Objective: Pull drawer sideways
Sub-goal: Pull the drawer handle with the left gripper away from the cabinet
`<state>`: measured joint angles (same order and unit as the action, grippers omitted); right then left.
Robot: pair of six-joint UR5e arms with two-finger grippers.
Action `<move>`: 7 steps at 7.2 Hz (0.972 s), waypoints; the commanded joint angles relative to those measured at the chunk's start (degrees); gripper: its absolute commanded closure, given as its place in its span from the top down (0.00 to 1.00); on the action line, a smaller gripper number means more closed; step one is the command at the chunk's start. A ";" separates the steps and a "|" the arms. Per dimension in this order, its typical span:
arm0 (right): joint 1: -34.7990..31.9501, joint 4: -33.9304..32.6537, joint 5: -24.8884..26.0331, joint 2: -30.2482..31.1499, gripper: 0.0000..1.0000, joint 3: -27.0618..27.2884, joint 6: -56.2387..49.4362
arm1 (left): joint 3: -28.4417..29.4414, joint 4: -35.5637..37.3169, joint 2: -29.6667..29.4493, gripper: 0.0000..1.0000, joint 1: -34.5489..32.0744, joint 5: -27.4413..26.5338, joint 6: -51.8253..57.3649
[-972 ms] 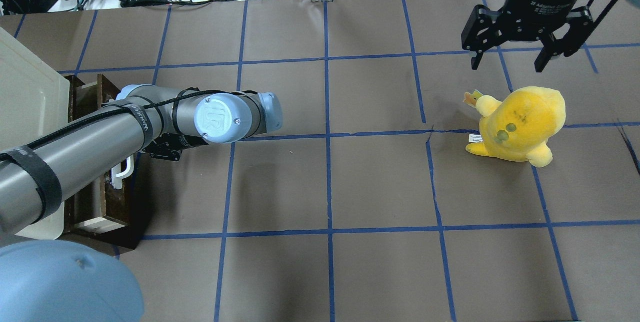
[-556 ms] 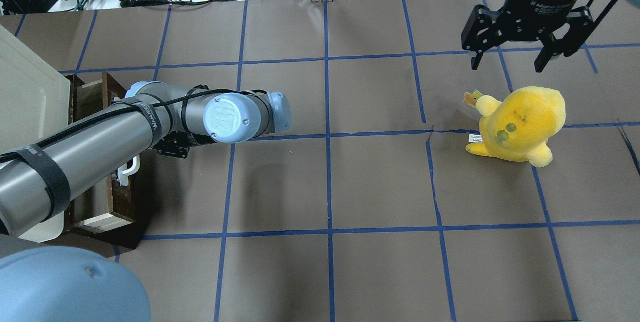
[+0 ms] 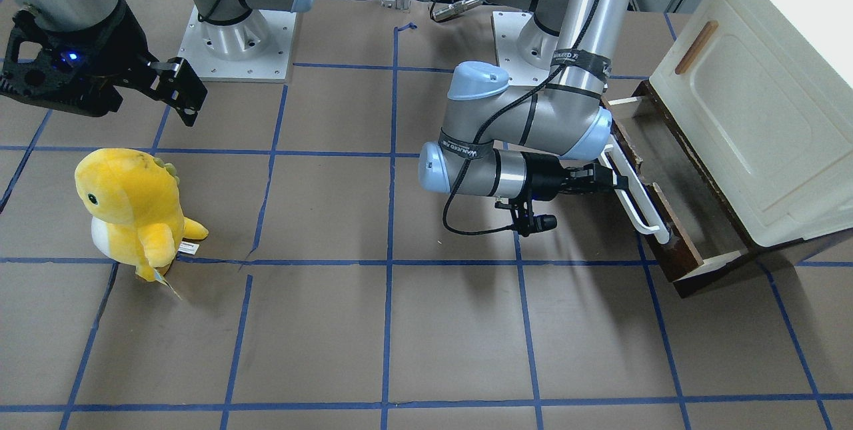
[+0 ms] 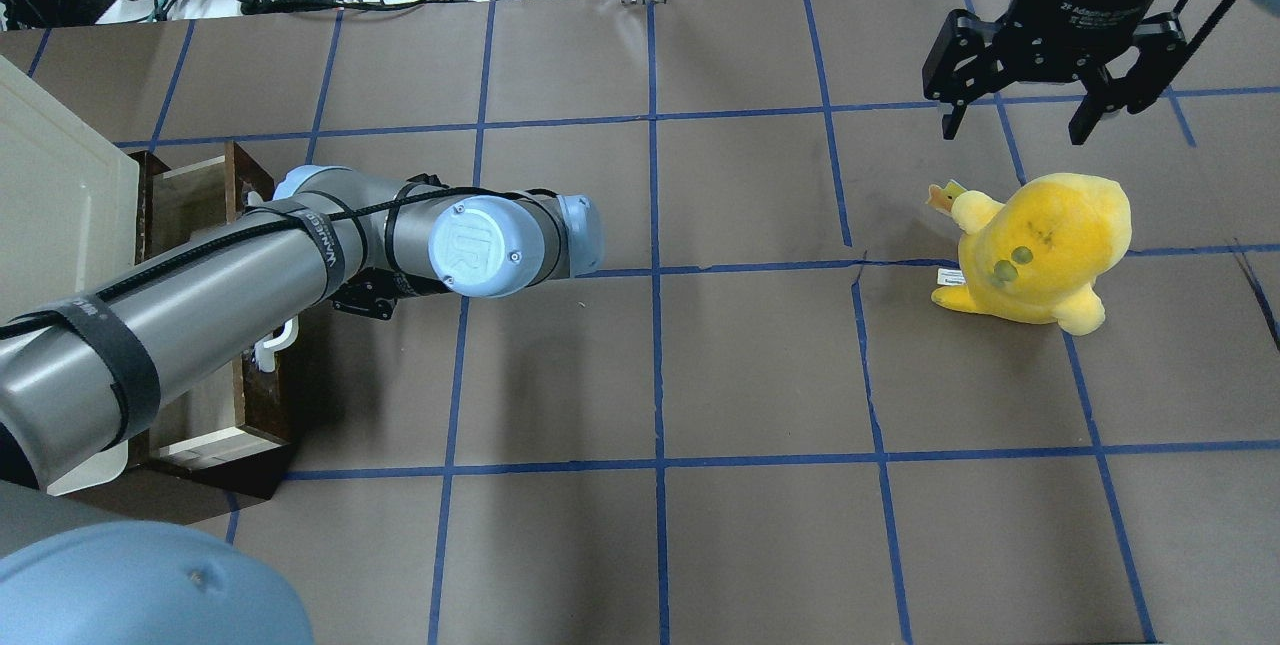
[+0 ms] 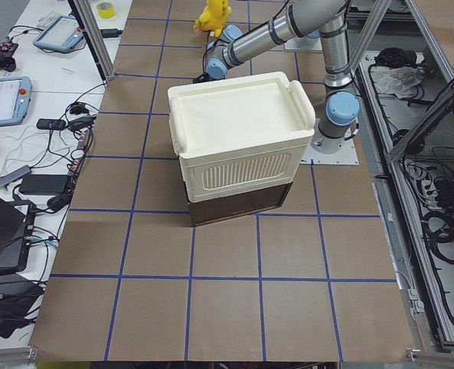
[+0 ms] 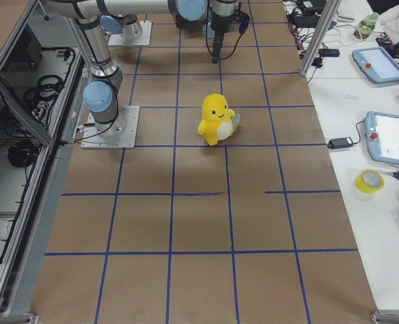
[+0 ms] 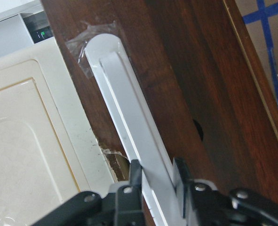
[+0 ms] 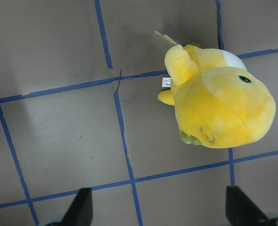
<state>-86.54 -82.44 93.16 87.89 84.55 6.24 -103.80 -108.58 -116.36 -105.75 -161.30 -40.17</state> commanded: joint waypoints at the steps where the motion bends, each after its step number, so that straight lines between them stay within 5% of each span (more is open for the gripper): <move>1: 0.05 0.00 0.00 0.00 1.00 0.00 0.00 | -0.09 -0.05 -0.01 0.00 -1.04 0.02 0.00; 7: 0.05 0.00 0.00 0.00 1.00 0.00 0.00 | -0.35 -0.22 -0.45 0.06 -2.27 -0.24 0.09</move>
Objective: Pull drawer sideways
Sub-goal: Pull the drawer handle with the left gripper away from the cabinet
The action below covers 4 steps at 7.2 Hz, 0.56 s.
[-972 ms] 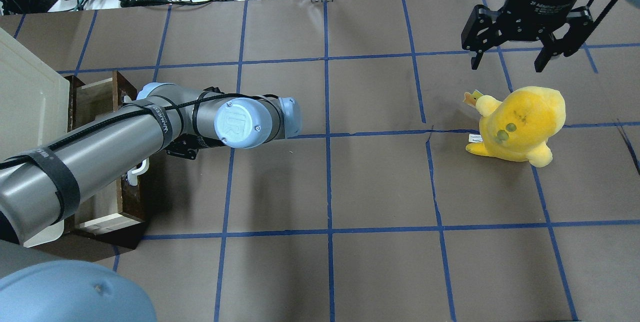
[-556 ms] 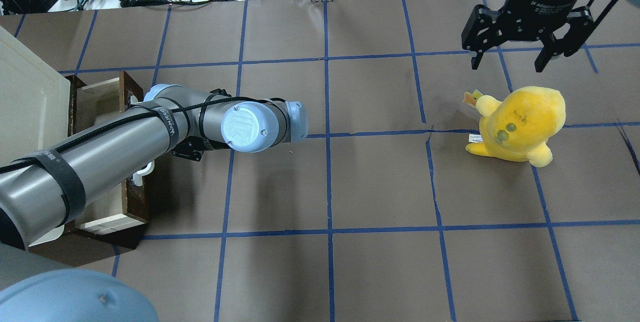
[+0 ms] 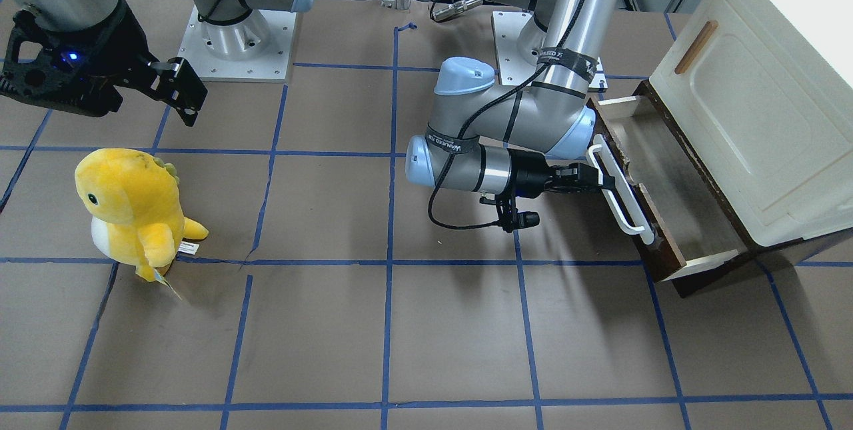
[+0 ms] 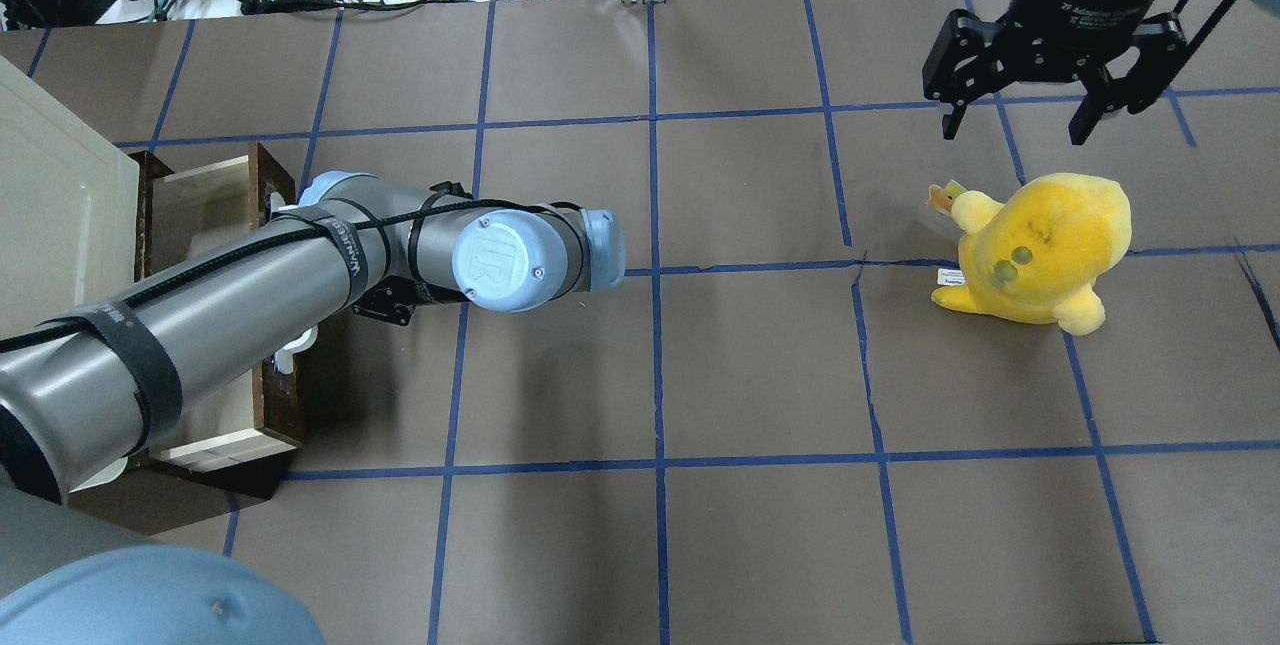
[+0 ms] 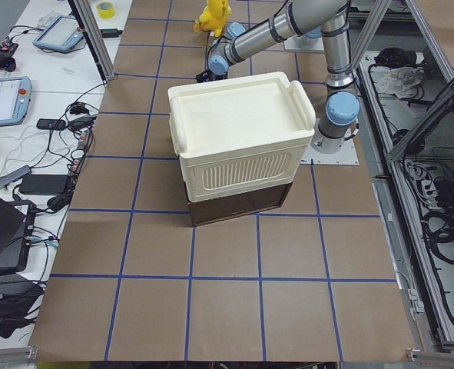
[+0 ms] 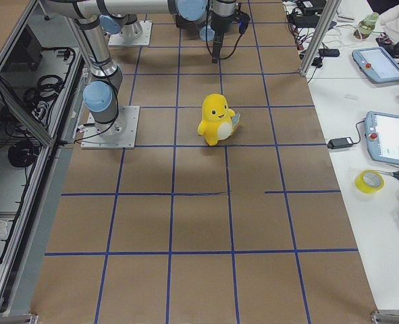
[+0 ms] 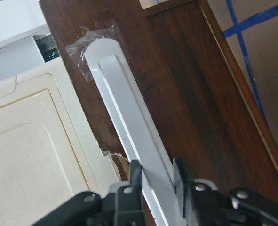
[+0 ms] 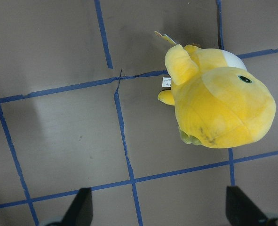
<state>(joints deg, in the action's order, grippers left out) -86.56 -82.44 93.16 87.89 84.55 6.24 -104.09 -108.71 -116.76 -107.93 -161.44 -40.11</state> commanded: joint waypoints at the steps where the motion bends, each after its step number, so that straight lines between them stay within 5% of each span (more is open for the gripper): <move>1: 0.07 0.00 0.00 0.00 1.00 0.00 0.00 | -0.15 -0.10 0.04 0.07 -0.18 -0.10 0.03; 2: -0.01 0.00 0.00 0.00 1.00 0.00 0.00 | -0.15 -0.10 -0.05 0.14 -0.26 -0.02 0.03; 3: -0.02 0.00 0.00 0.00 1.00 0.00 0.00 | -0.15 -0.10 -0.05 0.46 -0.26 0.07 -0.75; 4: -0.02 0.00 0.00 0.00 1.00 0.00 0.00 | -0.15 0.16 0.13 0.93 -0.35 0.07 -0.76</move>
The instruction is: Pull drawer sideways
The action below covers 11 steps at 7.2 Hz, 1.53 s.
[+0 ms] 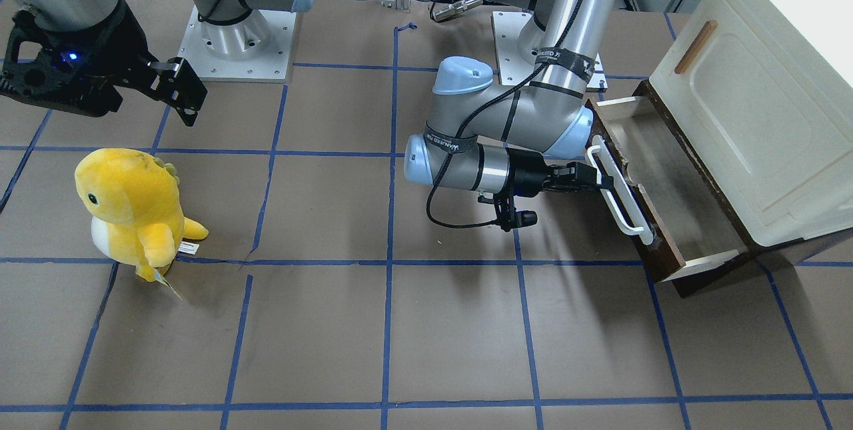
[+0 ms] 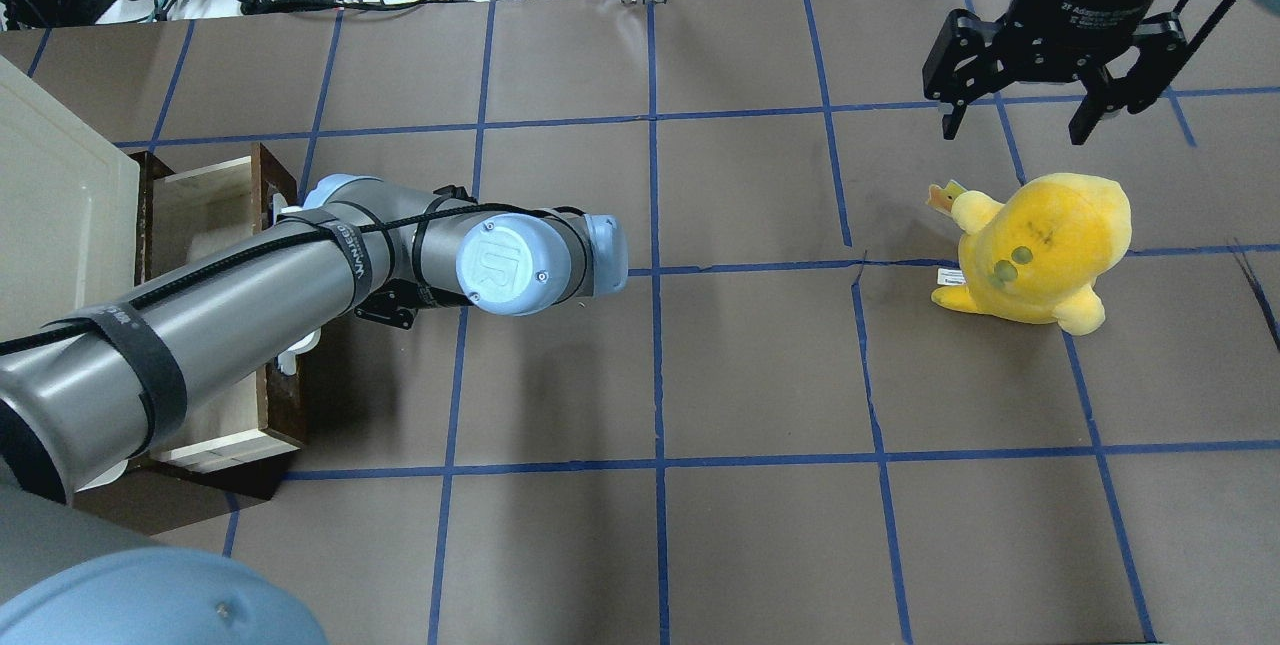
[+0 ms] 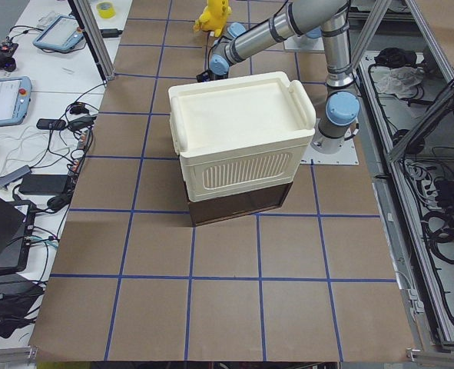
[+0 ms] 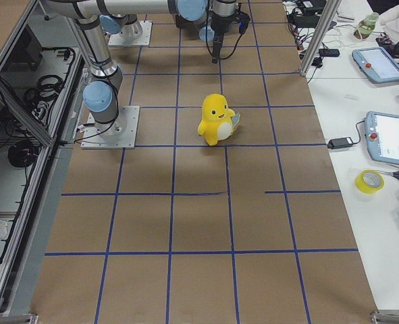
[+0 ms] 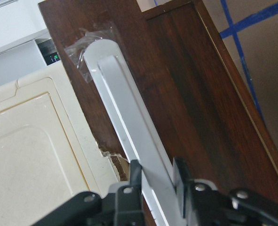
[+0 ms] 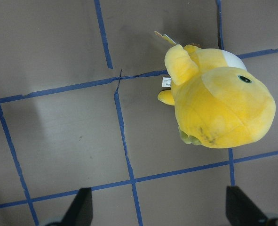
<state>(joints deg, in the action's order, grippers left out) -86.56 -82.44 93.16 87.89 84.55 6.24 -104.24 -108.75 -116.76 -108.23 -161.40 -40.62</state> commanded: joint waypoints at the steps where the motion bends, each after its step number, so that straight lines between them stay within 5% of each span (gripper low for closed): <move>1: -0.01 0.09 0.00 0.00 1.00 0.00 0.00 | 0.52 0.81 0.91 1.00 -0.05 2.21 -0.16; 3: -0.01 0.00 0.00 0.00 1.00 0.00 0.00 | 4.97 5.89 4.41 1.00 -1.02 13.93 2.28; 5: -0.01 0.00 0.00 0.00 1.00 0.00 0.00 | 13.23 7.57 8.45 1.00 -2.07 24.68 17.32; 6: -0.01 0.00 0.00 0.00 1.00 0.00 0.00 | 15.88 10.46 11.52 1.00 -1.99 34.74 20.81; 10: -0.01 0.00 0.00 0.00 1.00 0.00 0.00 | 17.04 11.10 27.60 1.00 5.71 62.70 29.44; 11: -0.01 0.00 0.00 0.00 1.00 0.00 0.00 | 17.40 14.23 29.46 1.00 6.97 65.05 29.37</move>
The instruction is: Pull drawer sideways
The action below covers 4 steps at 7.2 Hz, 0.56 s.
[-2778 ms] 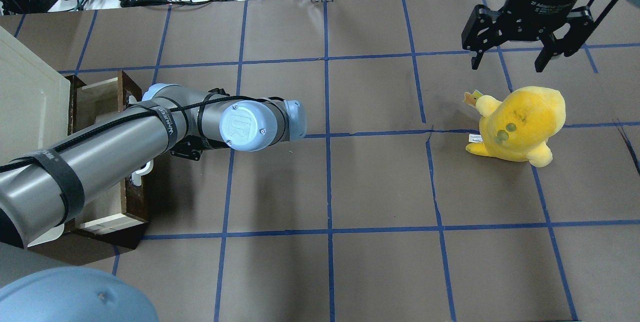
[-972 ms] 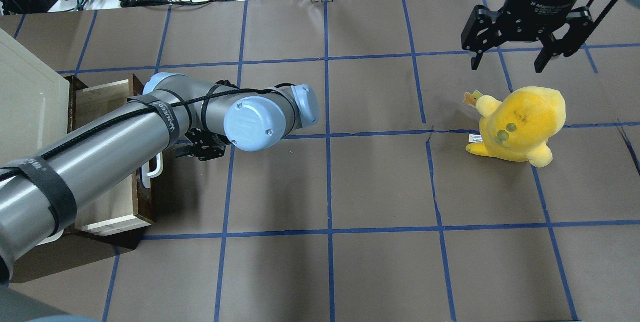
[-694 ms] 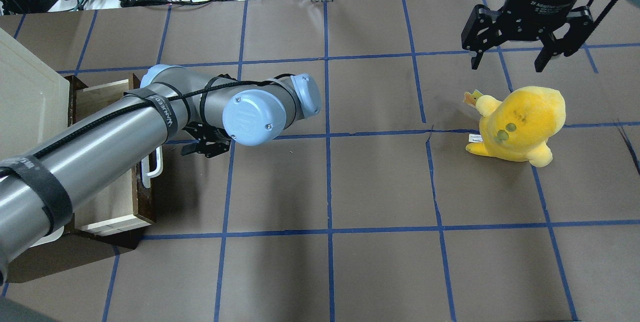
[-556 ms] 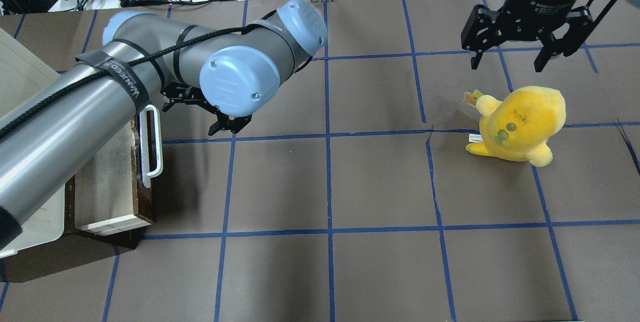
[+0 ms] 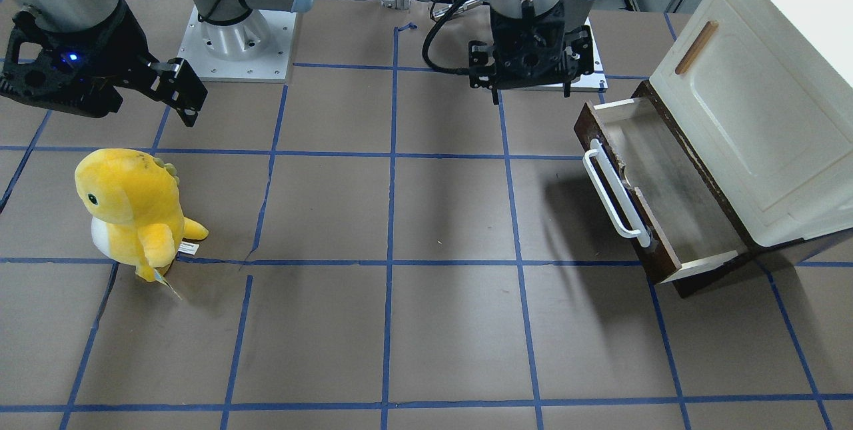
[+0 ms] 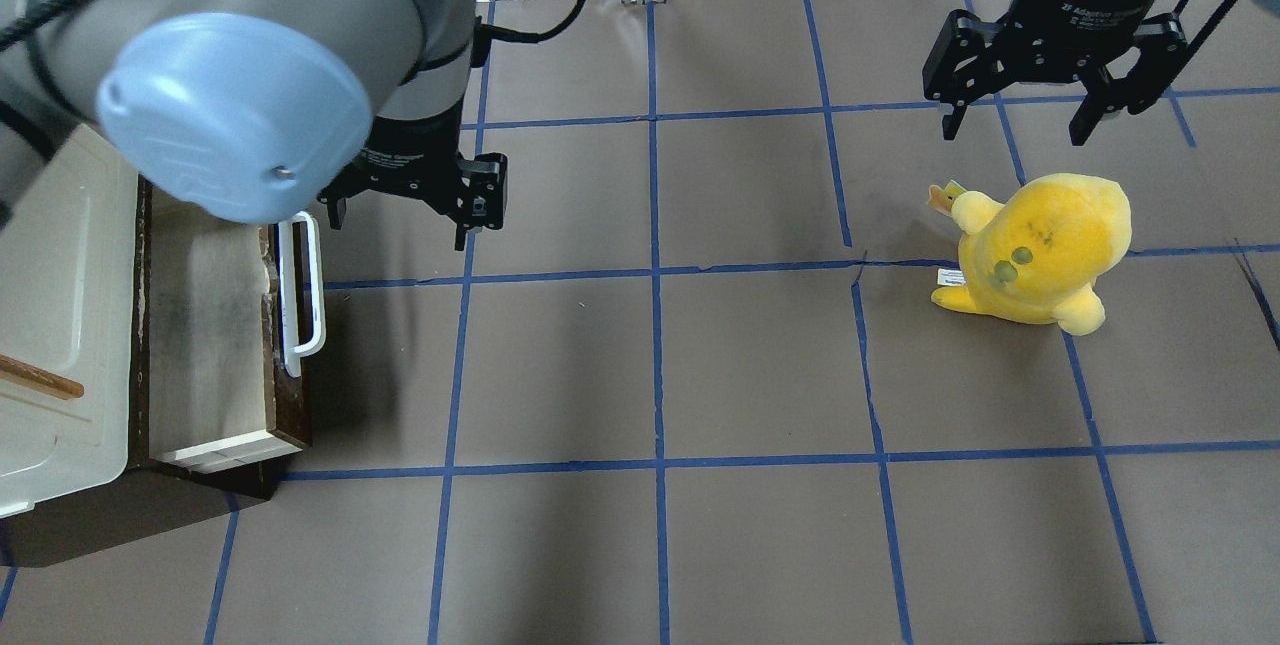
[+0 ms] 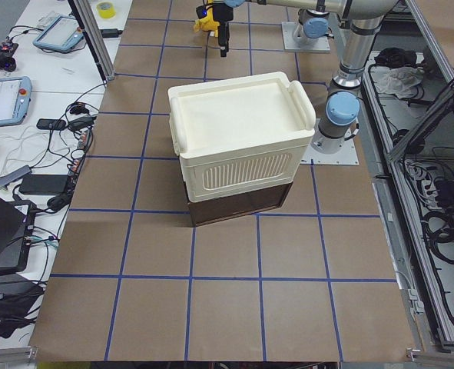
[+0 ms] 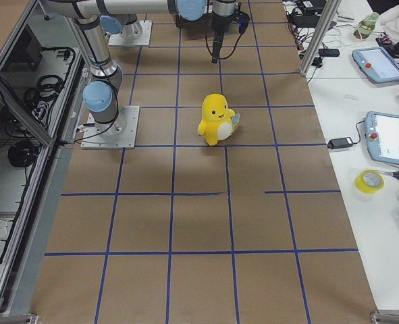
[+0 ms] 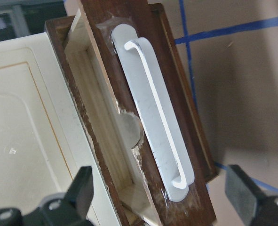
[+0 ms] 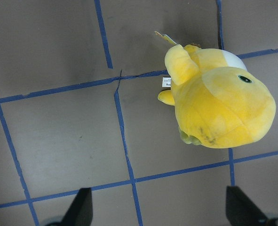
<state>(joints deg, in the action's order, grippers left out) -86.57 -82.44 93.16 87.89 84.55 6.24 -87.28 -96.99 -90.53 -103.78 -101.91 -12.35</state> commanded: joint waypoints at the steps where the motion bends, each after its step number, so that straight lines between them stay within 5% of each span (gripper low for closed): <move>1: 0.00 0.00 0.00 0.00 1.00 0.00 0.00 | -0.34 4.51 4.30 1.00 3.83 8.19 1.10; 4: 0.00 0.00 0.00 0.00 1.00 0.00 0.00 | -1.58 5.31 4.31 1.00 10.60 15.86 3.38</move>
<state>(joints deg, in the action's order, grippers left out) -86.57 -82.44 93.16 87.89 84.55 6.24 -88.91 -92.36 -86.24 -95.15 -88.18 -9.82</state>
